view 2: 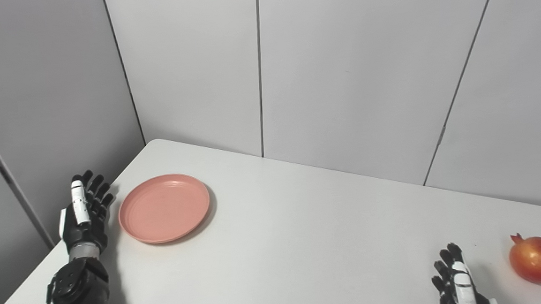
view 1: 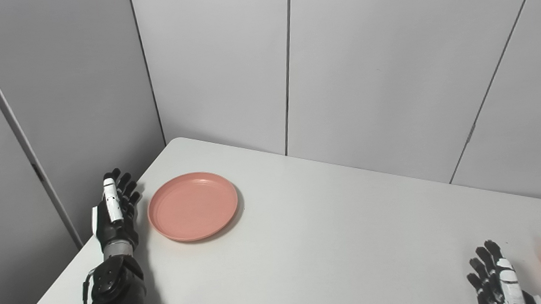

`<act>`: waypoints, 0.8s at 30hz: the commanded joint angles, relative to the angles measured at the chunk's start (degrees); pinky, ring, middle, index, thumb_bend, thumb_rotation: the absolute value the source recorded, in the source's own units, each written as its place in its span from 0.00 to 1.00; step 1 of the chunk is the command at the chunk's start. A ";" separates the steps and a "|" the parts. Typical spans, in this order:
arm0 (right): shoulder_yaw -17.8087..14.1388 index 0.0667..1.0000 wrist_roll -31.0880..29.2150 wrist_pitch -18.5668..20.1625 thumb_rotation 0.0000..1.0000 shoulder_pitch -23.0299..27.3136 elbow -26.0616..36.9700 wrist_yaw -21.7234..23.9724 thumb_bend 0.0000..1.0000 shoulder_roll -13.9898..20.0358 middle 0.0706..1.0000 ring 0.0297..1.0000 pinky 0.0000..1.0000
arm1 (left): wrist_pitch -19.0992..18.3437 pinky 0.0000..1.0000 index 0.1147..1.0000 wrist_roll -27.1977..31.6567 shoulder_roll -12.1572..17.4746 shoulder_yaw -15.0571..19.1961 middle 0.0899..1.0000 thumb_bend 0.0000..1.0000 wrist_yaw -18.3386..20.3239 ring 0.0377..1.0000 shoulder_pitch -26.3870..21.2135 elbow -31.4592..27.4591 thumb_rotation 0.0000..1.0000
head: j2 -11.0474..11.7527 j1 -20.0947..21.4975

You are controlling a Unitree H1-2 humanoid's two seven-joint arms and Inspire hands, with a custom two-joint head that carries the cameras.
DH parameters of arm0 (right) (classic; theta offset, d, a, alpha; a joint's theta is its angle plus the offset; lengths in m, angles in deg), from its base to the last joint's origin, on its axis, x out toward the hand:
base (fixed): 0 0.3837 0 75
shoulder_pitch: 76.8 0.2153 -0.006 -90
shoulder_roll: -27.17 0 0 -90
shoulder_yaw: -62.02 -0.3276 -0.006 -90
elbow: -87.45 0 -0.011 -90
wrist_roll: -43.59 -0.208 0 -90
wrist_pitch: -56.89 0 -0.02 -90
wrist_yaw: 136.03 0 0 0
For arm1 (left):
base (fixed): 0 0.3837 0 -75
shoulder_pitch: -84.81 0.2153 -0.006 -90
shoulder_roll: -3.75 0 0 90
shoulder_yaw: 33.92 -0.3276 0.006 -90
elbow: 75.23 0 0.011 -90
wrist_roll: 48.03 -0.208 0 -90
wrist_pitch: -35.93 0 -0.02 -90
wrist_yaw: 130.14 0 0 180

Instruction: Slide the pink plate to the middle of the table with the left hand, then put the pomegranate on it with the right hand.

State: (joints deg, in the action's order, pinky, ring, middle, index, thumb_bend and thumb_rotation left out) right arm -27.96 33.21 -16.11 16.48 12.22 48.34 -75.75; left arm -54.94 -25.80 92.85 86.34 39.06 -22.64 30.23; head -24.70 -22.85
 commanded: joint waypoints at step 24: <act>-0.18 1.00 -0.80 0.26 1.00 1.56 2.75 -0.06 0.14 0.08 0.99 0.99 1.00 | 0.58 0.84 0.87 -0.31 2.01 -4.84 0.87 0.32 3.38 0.86 -3.85 8.93 1.00 | -0.58 0.73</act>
State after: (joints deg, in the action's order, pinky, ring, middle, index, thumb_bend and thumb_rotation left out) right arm -27.95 32.72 -15.77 16.48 13.17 47.98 -75.81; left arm -51.76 -26.85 95.28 82.22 41.25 -25.99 38.63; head -25.22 -22.06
